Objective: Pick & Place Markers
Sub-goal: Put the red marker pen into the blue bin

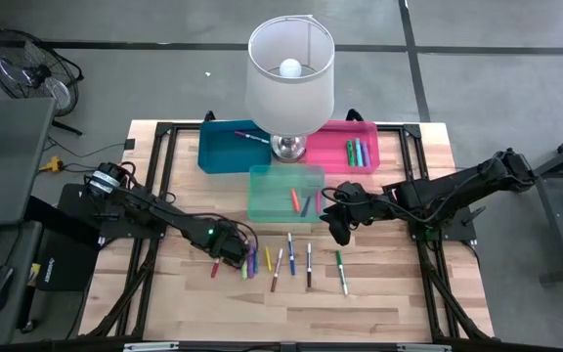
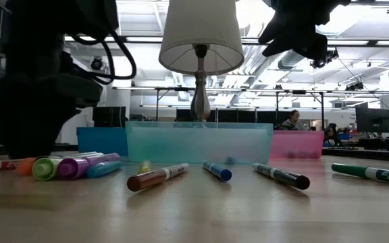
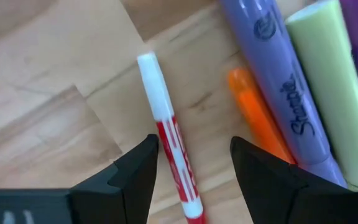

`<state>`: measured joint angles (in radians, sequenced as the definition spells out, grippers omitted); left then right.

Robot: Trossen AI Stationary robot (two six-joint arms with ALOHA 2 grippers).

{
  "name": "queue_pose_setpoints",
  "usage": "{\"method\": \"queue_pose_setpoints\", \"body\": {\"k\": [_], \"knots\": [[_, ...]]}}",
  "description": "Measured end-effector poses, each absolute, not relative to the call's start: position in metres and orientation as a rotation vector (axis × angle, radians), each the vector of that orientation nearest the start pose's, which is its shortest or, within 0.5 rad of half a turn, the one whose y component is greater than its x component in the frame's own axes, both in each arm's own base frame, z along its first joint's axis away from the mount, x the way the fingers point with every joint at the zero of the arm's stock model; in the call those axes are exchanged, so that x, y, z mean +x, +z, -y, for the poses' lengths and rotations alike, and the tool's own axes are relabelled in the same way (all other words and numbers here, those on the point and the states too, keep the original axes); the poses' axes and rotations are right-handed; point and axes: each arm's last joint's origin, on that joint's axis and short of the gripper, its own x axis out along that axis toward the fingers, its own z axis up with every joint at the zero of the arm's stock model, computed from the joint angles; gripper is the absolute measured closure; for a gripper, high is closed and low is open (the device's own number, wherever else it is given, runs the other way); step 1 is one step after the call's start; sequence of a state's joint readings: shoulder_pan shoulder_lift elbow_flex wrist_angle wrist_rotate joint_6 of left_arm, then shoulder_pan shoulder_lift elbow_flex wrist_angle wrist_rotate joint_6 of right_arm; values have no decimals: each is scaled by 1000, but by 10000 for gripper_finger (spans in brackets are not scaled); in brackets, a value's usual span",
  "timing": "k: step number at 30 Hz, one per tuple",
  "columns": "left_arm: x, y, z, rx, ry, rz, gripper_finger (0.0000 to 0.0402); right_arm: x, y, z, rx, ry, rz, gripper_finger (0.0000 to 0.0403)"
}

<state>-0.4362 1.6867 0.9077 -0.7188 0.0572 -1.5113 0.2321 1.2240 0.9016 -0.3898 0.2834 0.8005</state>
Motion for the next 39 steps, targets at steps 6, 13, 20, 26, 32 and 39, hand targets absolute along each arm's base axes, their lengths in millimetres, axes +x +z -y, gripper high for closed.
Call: {"method": "queue_pose_setpoints", "body": {"k": [6,13,20,26,32,39], "knots": [[246,140,120,-926,788,-1400,200,248,267,-50,579,-334,-635,289],[246,140,120,-921,773,-1419,253,248,267,-50,575,-345,-632,289],[245,140,120,-929,760,-1440,328,247,266,-49,571,-350,-641,289],[245,140,120,-913,748,-1445,374,247,266,-49,567,-356,-642,289],[245,140,120,-875,730,-1440,380,246,266,-49,565,-358,-646,289],[242,148,117,-841,706,-1417,380,247,266,-49,565,-358,-646,289]]}}
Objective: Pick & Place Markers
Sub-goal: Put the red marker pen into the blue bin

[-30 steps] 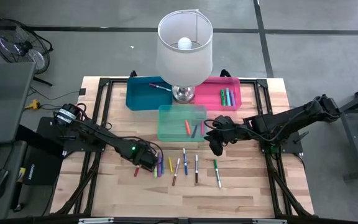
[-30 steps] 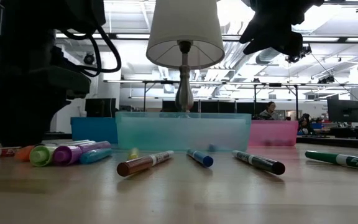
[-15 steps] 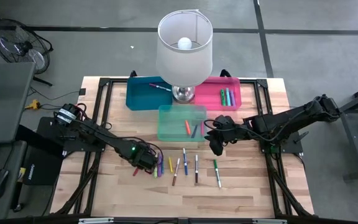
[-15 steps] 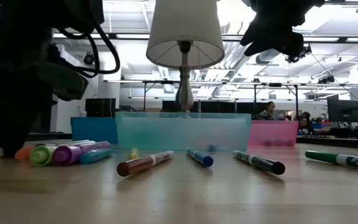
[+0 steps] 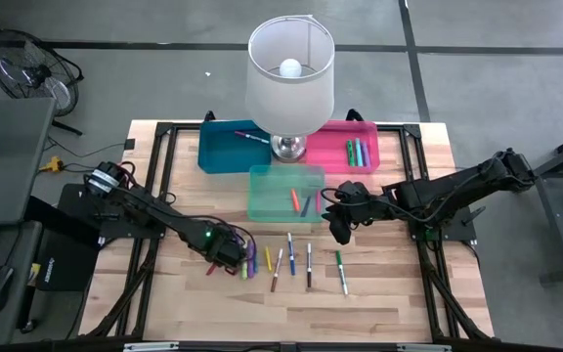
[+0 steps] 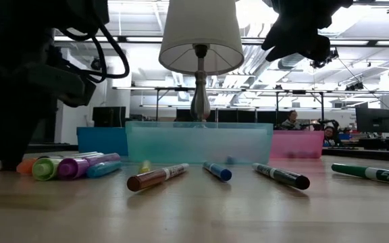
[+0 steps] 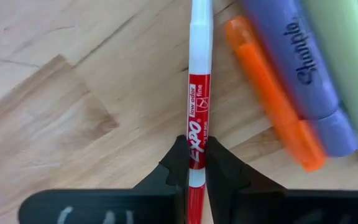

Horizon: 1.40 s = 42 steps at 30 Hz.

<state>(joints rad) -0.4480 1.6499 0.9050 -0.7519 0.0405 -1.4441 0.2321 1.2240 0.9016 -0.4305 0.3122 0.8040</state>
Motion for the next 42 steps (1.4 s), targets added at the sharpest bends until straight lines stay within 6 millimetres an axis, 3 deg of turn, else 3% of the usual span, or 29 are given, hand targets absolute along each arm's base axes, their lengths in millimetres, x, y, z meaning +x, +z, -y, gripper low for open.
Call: {"method": "queue_pose_setpoints", "body": {"k": [15,19,30,42], "knots": [[206,196,89,-658,827,-1311,380,246,265,-49,563,-367,-649,289],[201,203,72,-595,885,-1323,376,246,266,-48,562,-379,-641,289],[214,213,0,-414,897,-1331,373,246,266,-49,595,-390,-635,289],[226,258,-79,-104,831,-1297,372,246,266,-48,632,-413,-623,289]]}}
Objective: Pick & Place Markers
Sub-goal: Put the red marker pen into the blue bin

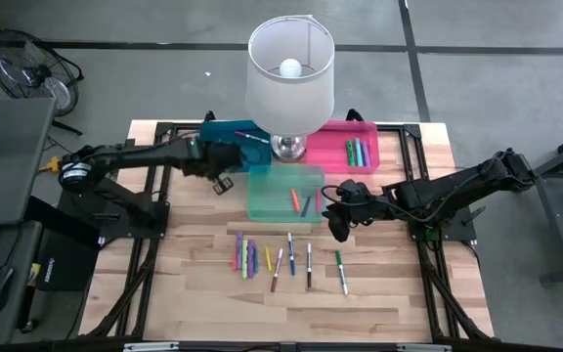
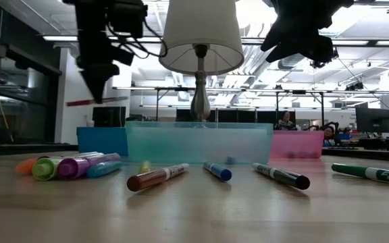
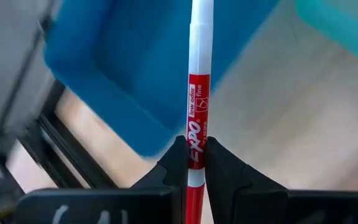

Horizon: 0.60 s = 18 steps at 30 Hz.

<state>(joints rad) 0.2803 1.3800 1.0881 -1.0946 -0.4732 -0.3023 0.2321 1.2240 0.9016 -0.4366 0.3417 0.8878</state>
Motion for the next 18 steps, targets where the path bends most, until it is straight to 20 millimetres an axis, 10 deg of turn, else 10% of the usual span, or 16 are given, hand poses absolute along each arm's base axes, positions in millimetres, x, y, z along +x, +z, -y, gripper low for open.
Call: {"method": "queue_pose_setpoints", "body": {"k": [18], "knots": [[228,271,-138,445,637,-1324,371,246,266,-46,653,-498,-567,289]]}}
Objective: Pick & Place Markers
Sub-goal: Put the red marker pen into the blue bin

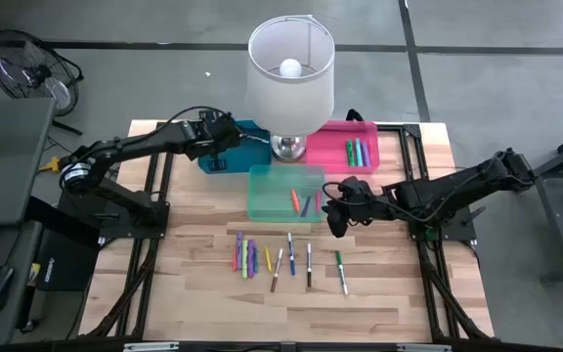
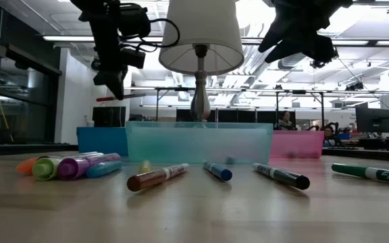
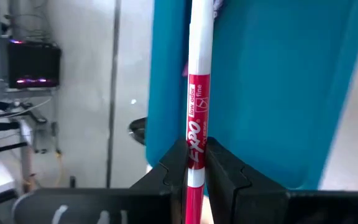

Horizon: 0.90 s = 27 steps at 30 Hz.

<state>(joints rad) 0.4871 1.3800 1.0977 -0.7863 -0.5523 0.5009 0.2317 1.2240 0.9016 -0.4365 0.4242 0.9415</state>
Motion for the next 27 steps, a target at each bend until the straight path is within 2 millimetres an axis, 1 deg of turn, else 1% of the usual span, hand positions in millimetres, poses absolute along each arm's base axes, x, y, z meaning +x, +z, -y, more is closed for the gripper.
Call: {"method": "queue_pose_setpoints", "body": {"k": [2,8,12,17,24,27], "knots": [[230,269,-139,447,637,-1329,371,246,266,-46,654,-498,-567,289],[241,253,-145,481,592,-1390,371,246,267,-45,673,-526,-546,289],[253,237,-151,517,557,-1423,371,246,267,-45,680,-546,-531,289],[263,218,-158,510,513,-1459,371,246,267,-44,683,-551,-528,289],[270,196,-165,495,449,-1505,371,246,267,-44,704,-558,-521,289],[269,194,-165,497,432,-1518,368,246,267,-45,713,-555,-524,289]]}}
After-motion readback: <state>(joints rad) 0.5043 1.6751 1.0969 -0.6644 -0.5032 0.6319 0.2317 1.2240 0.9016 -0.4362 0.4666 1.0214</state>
